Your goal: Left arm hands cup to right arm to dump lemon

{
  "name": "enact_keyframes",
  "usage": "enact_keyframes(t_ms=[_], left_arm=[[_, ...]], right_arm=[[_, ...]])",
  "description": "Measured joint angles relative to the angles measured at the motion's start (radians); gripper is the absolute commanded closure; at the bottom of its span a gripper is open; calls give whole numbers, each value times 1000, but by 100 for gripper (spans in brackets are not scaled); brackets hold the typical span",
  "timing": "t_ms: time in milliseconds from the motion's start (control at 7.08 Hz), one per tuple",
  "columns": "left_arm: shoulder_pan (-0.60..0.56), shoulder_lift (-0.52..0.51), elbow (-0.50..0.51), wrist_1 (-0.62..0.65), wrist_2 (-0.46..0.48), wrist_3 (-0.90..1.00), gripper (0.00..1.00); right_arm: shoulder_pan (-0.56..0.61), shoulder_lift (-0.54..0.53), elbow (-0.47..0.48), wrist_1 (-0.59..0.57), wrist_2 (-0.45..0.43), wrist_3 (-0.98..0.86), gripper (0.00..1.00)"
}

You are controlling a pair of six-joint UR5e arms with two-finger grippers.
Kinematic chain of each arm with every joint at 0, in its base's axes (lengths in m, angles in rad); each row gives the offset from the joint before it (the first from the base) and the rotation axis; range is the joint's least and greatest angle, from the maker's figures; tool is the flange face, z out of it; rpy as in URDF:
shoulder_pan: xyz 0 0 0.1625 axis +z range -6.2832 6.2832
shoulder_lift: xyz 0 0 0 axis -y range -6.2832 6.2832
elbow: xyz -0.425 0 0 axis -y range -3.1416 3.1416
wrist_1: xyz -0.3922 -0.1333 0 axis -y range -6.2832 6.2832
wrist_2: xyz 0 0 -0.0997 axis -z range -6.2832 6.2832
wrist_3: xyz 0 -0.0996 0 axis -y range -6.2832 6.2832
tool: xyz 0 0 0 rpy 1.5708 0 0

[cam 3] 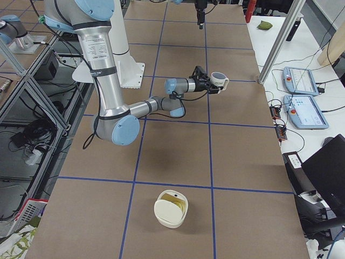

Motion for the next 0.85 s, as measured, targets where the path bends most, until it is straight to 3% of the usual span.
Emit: enact_keyframes(t_ms=[424,848], left_arm=[[70,-67,30,-26,60,-143,0],[133,-90,69,-124,119,-290,0]], right_arm=[[-171,121,18,-149,-267,-46,100],[-260,171,27,-231,-403,-119,100]])
